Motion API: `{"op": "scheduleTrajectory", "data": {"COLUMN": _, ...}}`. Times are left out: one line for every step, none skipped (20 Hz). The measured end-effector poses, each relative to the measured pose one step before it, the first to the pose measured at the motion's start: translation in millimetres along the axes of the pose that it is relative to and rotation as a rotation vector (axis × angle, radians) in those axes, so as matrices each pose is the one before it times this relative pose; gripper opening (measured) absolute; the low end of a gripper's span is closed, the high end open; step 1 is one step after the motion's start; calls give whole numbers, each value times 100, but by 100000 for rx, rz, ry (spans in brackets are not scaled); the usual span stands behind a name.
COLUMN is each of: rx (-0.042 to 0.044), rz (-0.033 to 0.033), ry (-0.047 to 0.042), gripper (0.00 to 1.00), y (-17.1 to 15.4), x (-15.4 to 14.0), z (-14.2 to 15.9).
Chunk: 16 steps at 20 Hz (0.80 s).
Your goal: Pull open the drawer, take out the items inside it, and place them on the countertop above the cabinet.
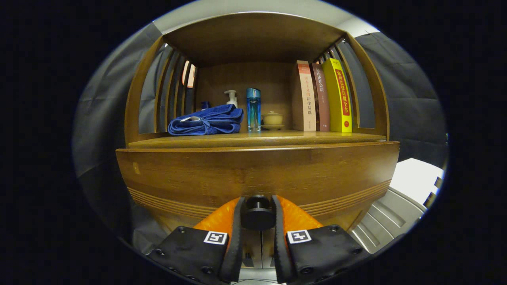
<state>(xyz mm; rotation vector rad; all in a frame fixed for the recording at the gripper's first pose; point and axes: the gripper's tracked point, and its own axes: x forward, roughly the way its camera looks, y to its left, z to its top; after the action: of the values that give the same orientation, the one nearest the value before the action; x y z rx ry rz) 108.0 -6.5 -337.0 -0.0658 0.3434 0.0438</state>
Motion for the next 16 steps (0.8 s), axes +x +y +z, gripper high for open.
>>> {"op": "scheduleTrajectory", "data": {"rx": 364, "rz": -106, "ry": 310, "gripper": 42, "y": -3, "x": -601, "z": 5}}
{"op": "scheduleTrajectory", "data": {"rx": 684, "rz": -345, "ry": -169, "gripper": 42, "y": -62, "x": -665, "z": 77}}
{"op": "scheduleTrajectory", "data": {"rx": 750, "rz": -291, "ry": -200, "gripper": 42, "y": -27, "x": -530, "z": 24}}
{"op": "scheduleTrajectory", "data": {"rx": 576, "rz": -237, "ry": -110, "gripper": 41, "y": -32, "x": -640, "z": 4}}
{"op": "scheduleTrajectory", "data": {"rx": 467, "rz": -266, "ry": -209, "gripper": 41, "y": -64, "x": -659, "z": 41}}
{"op": "scheduleTrajectory", "data": {"rx": 333, "rz": -341, "ry": -362, "gripper": 41, "y": -54, "x": -656, "z": 91}}
{"op": "scheduleTrajectory", "data": {"rx": 109, "rz": -147, "ry": -30, "gripper": 41, "y": 6, "x": -581, "z": 21}}
{"op": "scheduleTrajectory", "data": {"rx": 85, "rz": -187, "ry": -115, "gripper": 41, "y": -15, "x": -751, "z": 9}}
{"op": "scheduleTrajectory", "data": {"rx": 162, "rz": 52, "ry": 164, "gripper": 41, "y": -3, "x": -725, "z": -55}}
{"op": "scheduleTrajectory", "data": {"rx": 316, "rz": 55, "ry": 10, "gripper": 41, "y": 16, "x": -717, "z": 130}}
{"op": "scheduleTrajectory", "data": {"rx": 99, "rz": 16, "ry": -133, "gripper": 41, "y": 3, "x": -721, "z": 62}}
{"op": "scheduleTrajectory", "data": {"rx": -752, "rz": 103, "ry": -25, "gripper": 41, "y": -23, "x": -675, "z": 29}}
{"op": "scheduleTrajectory", "data": {"rx": -758, "rz": 150, "ry": -143, "gripper": 41, "y": 12, "x": -669, "z": 20}}
{"op": "scheduleTrajectory", "data": {"rx": 54, "rz": 152, "ry": 97, "gripper": 41, "y": -25, "x": -818, "z": 44}}
{"op": "scheduleTrajectory", "data": {"rx": 1108, "rz": 91, "ry": 52, "gripper": 41, "y": -11, "x": -663, "z": 22}}
{"op": "scheduleTrajectory", "data": {"rx": 1151, "rz": -91, "ry": 13, "gripper": 41, "y": -59, "x": -634, "z": 59}}
